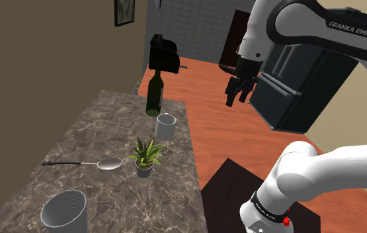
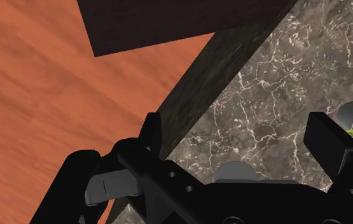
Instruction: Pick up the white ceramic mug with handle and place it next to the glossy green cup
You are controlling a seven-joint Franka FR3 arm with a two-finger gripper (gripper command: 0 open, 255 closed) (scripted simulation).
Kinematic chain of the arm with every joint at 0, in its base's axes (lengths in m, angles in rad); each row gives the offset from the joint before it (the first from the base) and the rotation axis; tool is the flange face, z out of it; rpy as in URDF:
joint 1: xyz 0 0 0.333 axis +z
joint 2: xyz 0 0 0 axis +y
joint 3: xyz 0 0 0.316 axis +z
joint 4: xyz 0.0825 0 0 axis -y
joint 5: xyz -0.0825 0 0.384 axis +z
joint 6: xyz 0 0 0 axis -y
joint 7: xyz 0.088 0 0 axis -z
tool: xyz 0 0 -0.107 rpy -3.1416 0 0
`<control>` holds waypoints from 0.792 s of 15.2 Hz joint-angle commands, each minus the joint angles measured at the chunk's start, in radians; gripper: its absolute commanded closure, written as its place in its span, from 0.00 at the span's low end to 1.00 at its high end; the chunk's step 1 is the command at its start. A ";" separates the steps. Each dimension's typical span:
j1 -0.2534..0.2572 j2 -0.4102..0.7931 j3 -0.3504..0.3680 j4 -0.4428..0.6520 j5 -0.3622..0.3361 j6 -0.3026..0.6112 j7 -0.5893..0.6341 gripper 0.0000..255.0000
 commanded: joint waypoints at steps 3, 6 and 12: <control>0.003 0.039 0.014 -0.023 0.006 0.074 0.013 0.00; 0.007 0.109 0.035 -0.047 0.013 0.184 0.033 0.00; 0.012 0.280 0.076 -0.055 0.017 0.396 0.073 0.00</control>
